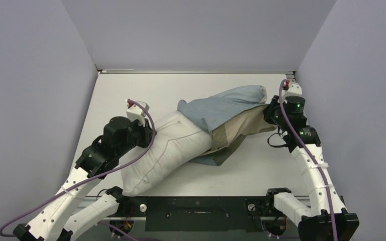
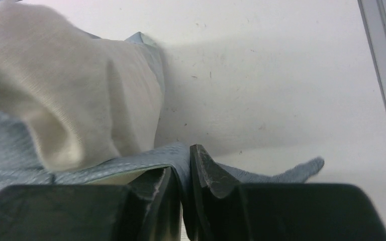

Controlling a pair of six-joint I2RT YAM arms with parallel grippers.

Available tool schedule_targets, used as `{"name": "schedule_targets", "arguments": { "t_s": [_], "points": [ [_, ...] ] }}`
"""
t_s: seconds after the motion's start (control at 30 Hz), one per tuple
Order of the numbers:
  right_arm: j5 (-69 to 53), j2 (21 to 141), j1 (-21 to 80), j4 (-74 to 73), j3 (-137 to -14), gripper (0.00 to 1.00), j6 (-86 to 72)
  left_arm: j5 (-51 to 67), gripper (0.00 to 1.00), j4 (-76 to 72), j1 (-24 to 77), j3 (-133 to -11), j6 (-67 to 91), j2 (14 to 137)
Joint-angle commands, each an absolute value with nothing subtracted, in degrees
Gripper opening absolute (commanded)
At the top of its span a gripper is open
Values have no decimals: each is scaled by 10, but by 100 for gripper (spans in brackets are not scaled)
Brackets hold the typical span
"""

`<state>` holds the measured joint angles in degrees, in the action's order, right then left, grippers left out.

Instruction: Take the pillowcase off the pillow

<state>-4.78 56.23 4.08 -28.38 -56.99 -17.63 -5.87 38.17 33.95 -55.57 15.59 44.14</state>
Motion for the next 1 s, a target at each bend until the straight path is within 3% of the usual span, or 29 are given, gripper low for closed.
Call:
{"name": "schedule_targets", "arguments": {
  "t_s": [0.0,0.17,0.43,0.53,0.6,0.77,0.87,0.97],
  "points": [
    [-39,547,7,-221,-554,15,-196,-18,0,358,325,-517,131,439],
    [-78,499,7,-243,-554,44,-180,87,0,280,362,-469,172,444],
    [-65,447,8,-252,-605,62,-152,43,2,210,499,-443,222,494],
    [-113,453,8,-231,-607,67,-140,37,21,196,528,-451,231,508],
    [-145,463,8,-220,-602,68,-140,42,40,185,529,-459,236,504],
    [-229,497,9,-189,-583,75,-145,-22,74,223,496,-529,215,494],
    [-264,516,10,-178,-576,79,-147,-16,85,260,414,-578,197,518],
    [-276,532,16,-169,-572,81,-148,34,90,290,309,-641,191,574]
  ]
}}
